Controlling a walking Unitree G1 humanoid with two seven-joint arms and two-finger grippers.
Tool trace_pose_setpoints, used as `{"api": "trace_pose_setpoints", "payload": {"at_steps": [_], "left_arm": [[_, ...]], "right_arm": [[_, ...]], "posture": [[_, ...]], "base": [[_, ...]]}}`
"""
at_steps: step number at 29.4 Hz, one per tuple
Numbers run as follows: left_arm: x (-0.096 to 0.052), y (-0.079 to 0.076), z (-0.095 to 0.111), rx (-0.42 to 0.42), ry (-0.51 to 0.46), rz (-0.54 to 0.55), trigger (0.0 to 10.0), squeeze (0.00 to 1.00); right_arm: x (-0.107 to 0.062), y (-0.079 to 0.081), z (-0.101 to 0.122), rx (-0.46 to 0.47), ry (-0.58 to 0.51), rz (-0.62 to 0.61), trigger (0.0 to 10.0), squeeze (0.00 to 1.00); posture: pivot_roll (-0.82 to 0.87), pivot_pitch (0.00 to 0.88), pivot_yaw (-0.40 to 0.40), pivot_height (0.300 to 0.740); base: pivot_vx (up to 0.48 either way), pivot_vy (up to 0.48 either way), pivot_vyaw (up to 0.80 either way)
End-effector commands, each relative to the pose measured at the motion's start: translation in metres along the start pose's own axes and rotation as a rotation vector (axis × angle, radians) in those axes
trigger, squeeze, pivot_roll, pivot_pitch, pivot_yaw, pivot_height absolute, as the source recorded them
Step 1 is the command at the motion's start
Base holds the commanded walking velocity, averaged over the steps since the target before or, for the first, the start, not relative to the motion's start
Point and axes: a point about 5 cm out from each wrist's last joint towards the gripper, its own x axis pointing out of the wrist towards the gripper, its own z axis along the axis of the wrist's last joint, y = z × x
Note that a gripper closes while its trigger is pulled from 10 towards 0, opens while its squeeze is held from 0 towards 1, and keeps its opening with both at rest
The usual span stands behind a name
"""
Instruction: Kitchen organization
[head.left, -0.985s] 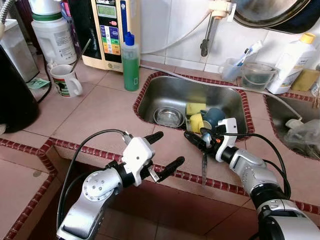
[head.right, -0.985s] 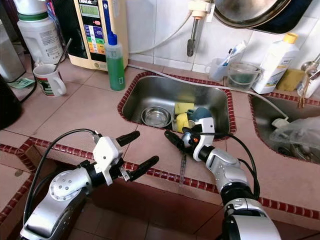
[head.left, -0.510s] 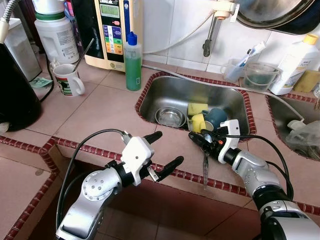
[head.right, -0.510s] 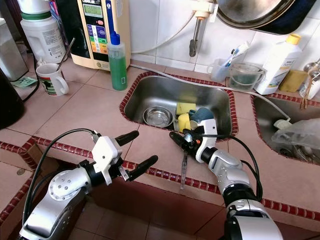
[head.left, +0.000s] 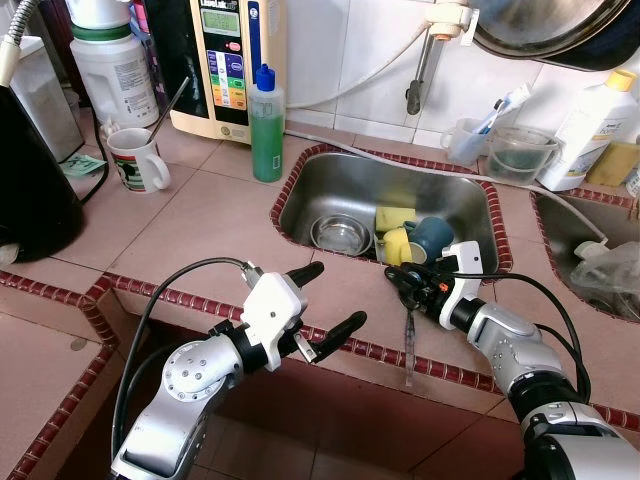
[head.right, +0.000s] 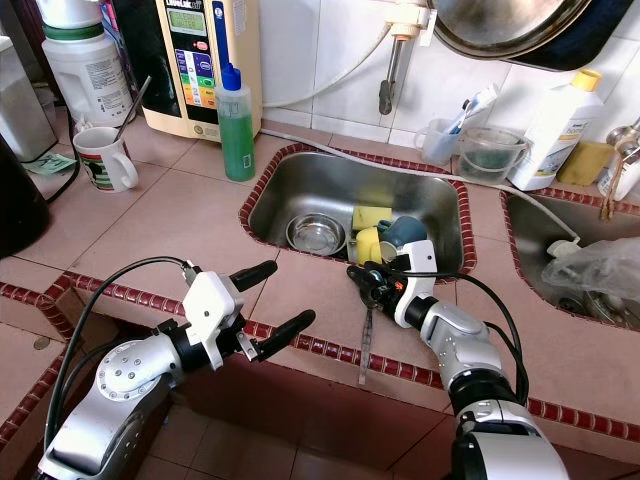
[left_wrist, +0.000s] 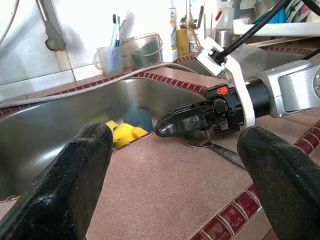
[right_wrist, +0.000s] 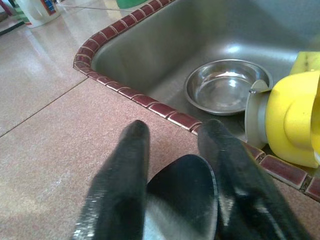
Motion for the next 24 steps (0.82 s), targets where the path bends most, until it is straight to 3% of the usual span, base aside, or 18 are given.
{"api": "trace_pose_setpoints", "payload": {"at_steps": [1, 24], "left_arm": [[0.0013, -0.0001, 0.0058, 0.015, -0.019, -0.007, 10.0, 0.00], [0.0002, 0.0005, 0.0066, 0.014, -0.021, 0.012, 10.0, 0.00]], "right_arm": [[-0.0054, -0.0030, -0.0118, 0.012, 0.053, -0.011, 0.0, 0.00], [-0.0071, -0.0040, -0.0093, 0.033, 0.026, 0.000, 0.0, 0.00]], "posture": [[0.04, 0.003, -0.062, 0.731], [0.05, 0.022, -0.068, 0.731]], "base": [[0.000, 0.000, 0.00], [0.000, 0.000, 0.00]]}}
